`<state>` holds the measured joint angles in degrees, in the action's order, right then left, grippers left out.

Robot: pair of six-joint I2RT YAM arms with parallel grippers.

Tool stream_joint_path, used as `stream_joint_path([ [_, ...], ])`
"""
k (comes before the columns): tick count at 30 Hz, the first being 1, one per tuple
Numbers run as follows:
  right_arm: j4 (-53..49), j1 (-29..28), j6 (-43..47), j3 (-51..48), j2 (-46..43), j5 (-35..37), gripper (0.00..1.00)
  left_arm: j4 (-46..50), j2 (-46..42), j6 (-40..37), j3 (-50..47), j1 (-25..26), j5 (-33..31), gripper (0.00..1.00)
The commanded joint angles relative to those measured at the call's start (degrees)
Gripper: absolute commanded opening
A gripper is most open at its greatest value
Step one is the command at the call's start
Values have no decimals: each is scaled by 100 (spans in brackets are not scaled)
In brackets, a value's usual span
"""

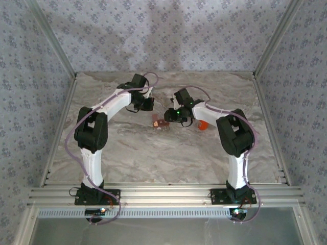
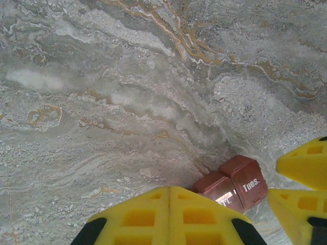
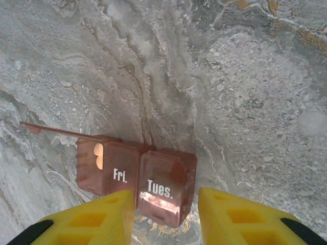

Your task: Sort the pills into containers

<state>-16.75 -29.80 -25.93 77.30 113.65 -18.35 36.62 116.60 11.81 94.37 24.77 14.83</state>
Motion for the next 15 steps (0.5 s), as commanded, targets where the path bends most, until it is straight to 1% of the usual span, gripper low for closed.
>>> stream_joint_path([
  [1, -114, 2, 80, 171, 179, 103, 38, -16, 91, -39, 91, 10, 53, 0],
  [15, -89, 16, 38, 172, 281, 108, 36, -23, 267, -10, 174, 57, 164, 0],
])
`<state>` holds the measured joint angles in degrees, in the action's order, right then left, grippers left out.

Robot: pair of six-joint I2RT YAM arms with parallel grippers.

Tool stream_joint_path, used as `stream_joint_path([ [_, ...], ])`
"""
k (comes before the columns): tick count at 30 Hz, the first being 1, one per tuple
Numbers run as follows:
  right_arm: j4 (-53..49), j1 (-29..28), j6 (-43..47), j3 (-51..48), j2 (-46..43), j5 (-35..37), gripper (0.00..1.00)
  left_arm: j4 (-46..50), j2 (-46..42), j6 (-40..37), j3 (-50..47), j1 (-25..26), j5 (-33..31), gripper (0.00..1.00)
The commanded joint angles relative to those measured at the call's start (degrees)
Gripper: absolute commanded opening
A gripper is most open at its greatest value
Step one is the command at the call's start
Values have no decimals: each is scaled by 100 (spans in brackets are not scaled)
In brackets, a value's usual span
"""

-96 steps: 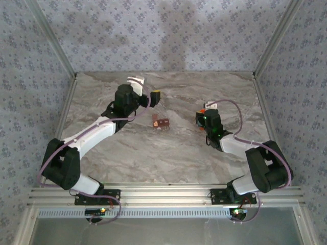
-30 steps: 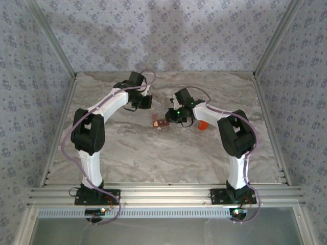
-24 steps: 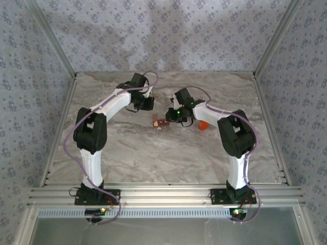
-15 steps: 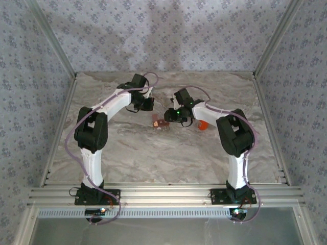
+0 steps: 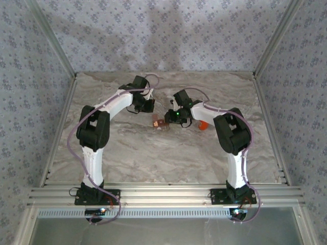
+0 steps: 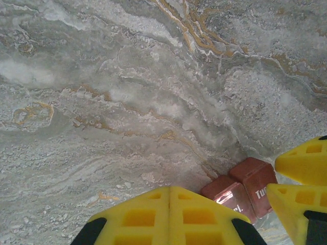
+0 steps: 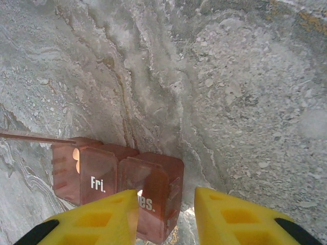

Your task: Sort the pills into containers

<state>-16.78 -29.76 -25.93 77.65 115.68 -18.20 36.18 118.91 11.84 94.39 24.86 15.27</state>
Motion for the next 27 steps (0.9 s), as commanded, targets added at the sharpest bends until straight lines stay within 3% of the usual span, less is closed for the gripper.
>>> stream_joint_path([
  [1, -86, 14, 27, 130, 78, 96, 36, 21, 44, -6, 168, 61, 131, 0],
  [27, -92, 67, -10, 95, 122, 183, 33, -129, -471, 56, -443, 309, 267, 0],
])
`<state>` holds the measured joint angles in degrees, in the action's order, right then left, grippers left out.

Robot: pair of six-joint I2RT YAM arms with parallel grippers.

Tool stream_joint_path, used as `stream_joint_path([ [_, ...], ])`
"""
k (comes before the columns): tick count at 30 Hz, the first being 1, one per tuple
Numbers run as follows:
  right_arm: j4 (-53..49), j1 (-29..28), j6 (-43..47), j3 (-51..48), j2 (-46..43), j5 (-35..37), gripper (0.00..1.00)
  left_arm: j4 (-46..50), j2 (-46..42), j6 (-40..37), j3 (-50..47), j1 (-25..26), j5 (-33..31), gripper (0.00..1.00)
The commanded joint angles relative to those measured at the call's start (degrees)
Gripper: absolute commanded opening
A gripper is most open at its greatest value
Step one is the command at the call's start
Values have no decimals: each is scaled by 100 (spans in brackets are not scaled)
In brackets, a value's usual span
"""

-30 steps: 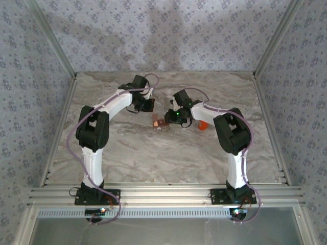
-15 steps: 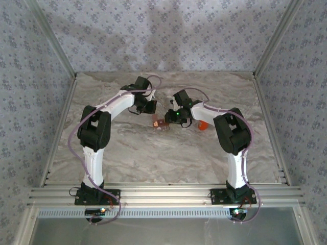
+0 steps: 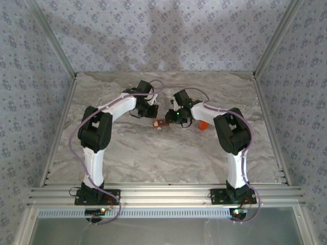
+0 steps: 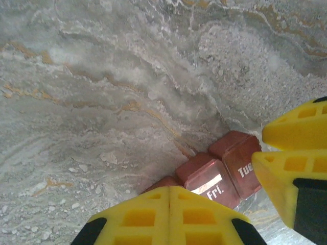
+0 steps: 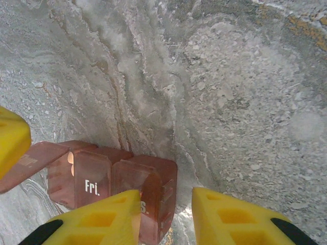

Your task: Sort the pills into containers

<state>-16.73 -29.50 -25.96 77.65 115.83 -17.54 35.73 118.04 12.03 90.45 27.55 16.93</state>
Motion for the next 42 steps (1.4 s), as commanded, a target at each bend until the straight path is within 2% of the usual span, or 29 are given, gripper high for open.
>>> stream_joint_path([
  [1, -101, 45, -11, 97, 106, 117, 33, -99, -416, 44, -75, 52, 100, 0],
  [42, -137, 71, -37, 124, 177, 214, 31, -520, -791, 300, -993, 332, 285, 0],
])
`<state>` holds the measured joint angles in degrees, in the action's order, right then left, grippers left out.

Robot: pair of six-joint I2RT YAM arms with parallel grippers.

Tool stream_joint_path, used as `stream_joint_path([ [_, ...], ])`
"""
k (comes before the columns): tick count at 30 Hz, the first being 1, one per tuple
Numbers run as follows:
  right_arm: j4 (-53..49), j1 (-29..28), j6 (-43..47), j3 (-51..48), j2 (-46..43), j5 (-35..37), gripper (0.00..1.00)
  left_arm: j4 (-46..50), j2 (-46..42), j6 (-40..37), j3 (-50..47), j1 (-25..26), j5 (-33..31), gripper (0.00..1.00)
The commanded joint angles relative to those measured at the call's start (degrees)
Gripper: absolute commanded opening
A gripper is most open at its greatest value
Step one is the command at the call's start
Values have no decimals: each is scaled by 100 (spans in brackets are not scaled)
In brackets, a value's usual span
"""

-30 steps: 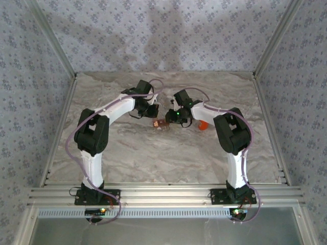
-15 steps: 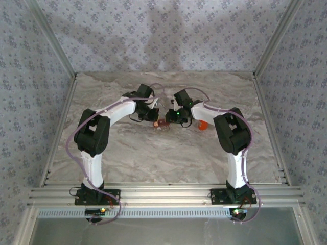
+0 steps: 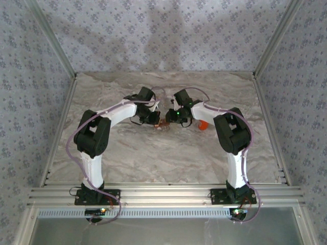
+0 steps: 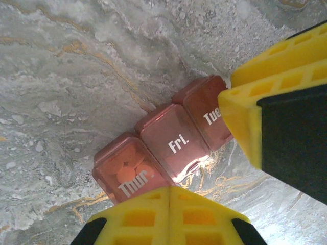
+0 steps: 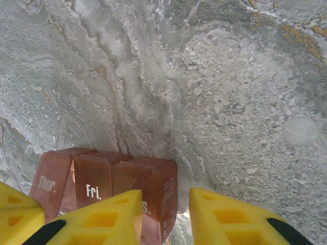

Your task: Sort the pills into containers

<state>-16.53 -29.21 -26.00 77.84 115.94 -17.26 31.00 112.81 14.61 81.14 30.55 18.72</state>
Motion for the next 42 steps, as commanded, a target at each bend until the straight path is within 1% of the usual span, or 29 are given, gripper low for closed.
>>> stream_joint_path([
  [1, -155, 38, -28, 102, 166, 184, 31, -62, -269, 42, -79, 39, 97, 0],
  [19, -143, 55, -50, 82, 191, 174, 31, -235, 18, 95, -292, 45, 42, 0],
  [42, -178, 49, -72, 142, 212, 146, 30, -297, 285, 49, -384, 112, -483, 0],
])
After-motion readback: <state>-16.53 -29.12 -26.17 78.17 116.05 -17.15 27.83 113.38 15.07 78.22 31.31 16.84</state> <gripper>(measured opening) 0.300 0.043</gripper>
